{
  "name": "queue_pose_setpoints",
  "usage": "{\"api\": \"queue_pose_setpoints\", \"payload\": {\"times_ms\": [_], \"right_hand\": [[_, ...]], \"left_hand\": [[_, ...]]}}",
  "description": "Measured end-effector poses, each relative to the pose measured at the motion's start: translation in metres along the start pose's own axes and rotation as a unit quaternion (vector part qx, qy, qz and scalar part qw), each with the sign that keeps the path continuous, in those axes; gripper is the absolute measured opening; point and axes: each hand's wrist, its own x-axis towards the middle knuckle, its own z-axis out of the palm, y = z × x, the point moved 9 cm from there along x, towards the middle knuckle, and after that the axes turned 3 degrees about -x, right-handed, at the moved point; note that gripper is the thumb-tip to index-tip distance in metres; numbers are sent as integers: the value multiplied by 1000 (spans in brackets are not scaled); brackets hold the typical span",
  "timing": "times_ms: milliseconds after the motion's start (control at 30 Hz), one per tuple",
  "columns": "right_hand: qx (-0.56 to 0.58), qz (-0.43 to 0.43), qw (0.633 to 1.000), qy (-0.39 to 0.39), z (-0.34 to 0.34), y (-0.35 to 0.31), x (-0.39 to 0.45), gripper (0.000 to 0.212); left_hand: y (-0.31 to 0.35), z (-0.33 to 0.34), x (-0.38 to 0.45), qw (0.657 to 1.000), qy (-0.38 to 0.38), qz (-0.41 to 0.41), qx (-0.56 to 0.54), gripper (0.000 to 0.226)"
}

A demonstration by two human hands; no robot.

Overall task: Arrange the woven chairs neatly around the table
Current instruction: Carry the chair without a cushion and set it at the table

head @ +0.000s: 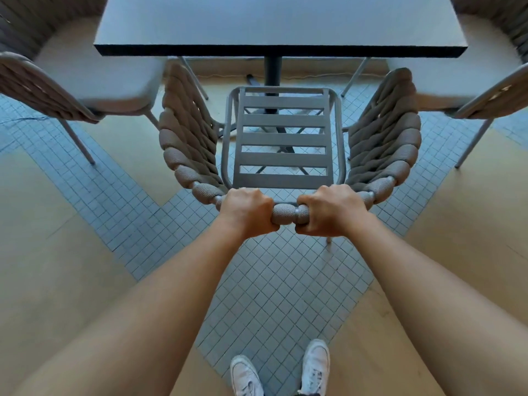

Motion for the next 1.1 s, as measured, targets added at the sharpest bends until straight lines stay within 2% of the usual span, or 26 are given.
{"api": "queue_pose_setpoints", "payload": {"times_ms": [367,600,767,1000,1100], "right_hand": [[5,1,999,42,-4,8,12,43],[60,13,977,203,-17,1,-16,41],[30,14,992,120,-5,6,-3,42],[26,34,995,85,0,9,2,44],[30,41,997,64,1,9,4,45]], "left_hand": [[-6,-3,17,1000,-4,-18,20,45],[-4,-5,12,999,-14,-45,22,47],[-3,-2,10,999,2,-45,11,45],[0,-7,1,998,62,-12,-17,36],[-1,-8,-2,997,70,-28,-27,39]]}}
